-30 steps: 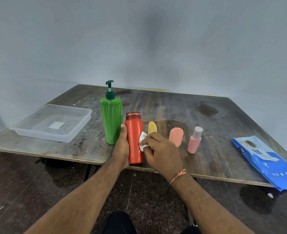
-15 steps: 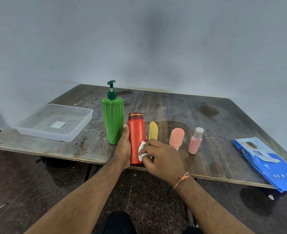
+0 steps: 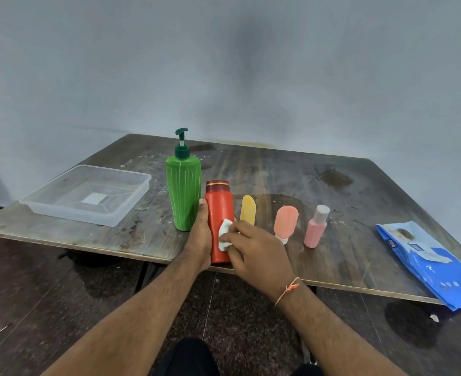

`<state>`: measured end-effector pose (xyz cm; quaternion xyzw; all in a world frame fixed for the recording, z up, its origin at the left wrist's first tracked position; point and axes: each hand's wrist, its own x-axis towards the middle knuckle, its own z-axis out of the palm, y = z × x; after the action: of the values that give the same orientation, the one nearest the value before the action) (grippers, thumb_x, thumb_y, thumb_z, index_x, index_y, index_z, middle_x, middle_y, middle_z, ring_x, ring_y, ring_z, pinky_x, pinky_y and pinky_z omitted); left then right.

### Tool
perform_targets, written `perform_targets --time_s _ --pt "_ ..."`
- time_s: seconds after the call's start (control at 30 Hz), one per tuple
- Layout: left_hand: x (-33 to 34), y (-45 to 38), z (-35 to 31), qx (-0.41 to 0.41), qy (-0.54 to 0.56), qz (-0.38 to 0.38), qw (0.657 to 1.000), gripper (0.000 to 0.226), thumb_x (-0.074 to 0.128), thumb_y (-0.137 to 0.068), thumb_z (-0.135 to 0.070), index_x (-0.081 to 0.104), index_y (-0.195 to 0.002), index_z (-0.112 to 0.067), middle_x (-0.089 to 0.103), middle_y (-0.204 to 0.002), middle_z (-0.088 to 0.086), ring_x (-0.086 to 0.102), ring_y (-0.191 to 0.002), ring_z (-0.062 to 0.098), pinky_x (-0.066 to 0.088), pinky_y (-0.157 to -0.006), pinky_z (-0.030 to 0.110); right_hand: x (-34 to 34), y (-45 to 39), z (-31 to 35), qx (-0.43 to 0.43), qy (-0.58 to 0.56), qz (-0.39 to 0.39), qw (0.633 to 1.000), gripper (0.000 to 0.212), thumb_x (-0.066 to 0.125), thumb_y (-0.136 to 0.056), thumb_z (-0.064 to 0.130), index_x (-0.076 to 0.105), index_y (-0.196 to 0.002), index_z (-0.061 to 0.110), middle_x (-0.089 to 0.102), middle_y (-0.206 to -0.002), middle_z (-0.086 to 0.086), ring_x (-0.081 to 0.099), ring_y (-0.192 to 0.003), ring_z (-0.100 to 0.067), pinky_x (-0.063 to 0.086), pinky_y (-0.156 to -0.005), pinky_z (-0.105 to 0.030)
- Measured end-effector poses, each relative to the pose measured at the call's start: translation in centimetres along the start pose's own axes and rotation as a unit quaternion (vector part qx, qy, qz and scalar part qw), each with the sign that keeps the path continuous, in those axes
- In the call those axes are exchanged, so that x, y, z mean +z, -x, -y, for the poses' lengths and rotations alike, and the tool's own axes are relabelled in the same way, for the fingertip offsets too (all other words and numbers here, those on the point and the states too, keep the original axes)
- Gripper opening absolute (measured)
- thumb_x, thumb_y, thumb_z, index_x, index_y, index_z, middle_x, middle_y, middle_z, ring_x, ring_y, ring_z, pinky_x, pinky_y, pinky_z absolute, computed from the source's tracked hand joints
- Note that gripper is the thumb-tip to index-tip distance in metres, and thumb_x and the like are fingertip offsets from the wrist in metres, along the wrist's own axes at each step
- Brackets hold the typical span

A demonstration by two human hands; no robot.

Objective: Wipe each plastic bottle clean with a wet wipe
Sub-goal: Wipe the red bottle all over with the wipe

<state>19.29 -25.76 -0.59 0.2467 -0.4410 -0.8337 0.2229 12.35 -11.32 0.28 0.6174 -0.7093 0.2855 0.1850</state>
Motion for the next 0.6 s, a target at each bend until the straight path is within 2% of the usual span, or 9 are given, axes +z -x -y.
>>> perform_targets --time_s 0.17,0.3,0.43,0.5,0.6 --pt "0.0 0.0 0.0 -0.008 0.011 0.025 1.0 0.091 0.034 -0.087 -0.086 0.068 -0.108 -0.005 0.07 -0.087 0.013 0.067 -0.071 0.023 0.057 -0.068 0.034 -0.5 0.8 -0.6 -0.08 0.003 0.085 0.993 0.021 0.061 -0.095 0.029 0.077 -0.107 0.033 0.065 -0.11 0.015 0.066 -0.091 -0.014 0.059 -0.069 -0.038" --pt "0.0 0.0 0.0 -0.011 0.0 0.029 1.0 0.088 0.031 -0.092 -0.085 0.072 -0.103 -0.008 0.072 -0.086 0.012 0.069 -0.072 0.022 0.059 -0.067 0.034 -0.6 -0.4 -1.7 -0.073 0.029 0.043 0.996 0.022 0.058 -0.097 0.028 0.078 -0.107 0.03 0.069 -0.114 0.012 0.066 -0.092 -0.017 0.06 -0.07 -0.038" --pt "0.2 0.2 0.0 0.008 -0.014 0.012 1.0 0.08 0.029 -0.098 -0.079 0.076 -0.118 -0.018 0.077 -0.113 0.018 0.075 -0.099 0.029 0.058 -0.093 0.046 -0.4 -3.2 -2.0 -0.04 0.034 -0.019 0.998 0.027 0.055 -0.1 0.023 0.078 -0.113 0.026 0.069 -0.114 0.008 0.063 -0.088 -0.02 0.058 -0.074 -0.038" --pt "0.1 0.3 -0.1 0.013 -0.004 0.008 1.0 0.077 0.029 -0.1 -0.077 0.076 -0.122 -0.02 0.076 -0.119 0.019 0.074 -0.105 0.03 0.057 -0.098 0.047 -0.6 -4.1 -1.9 -0.04 0.032 -0.019 0.999 0.029 0.054 -0.101 0.023 0.077 -0.118 0.025 0.069 -0.116 0.006 0.063 -0.092 -0.021 0.058 -0.08 -0.037" --pt "0.0 0.2 -0.2 0.013 0.004 0.017 1.0 0.076 0.03 -0.1 -0.075 0.081 -0.109 -0.02 0.078 -0.106 0.015 0.075 -0.094 0.027 0.058 -0.091 0.045 -1.0 -3.7 -2.0 -0.039 0.001 0.018 0.999 0.028 0.059 -0.101 0.027 0.075 -0.124 0.027 0.065 -0.122 0.01 0.062 -0.098 -0.015 0.056 -0.083 -0.034"
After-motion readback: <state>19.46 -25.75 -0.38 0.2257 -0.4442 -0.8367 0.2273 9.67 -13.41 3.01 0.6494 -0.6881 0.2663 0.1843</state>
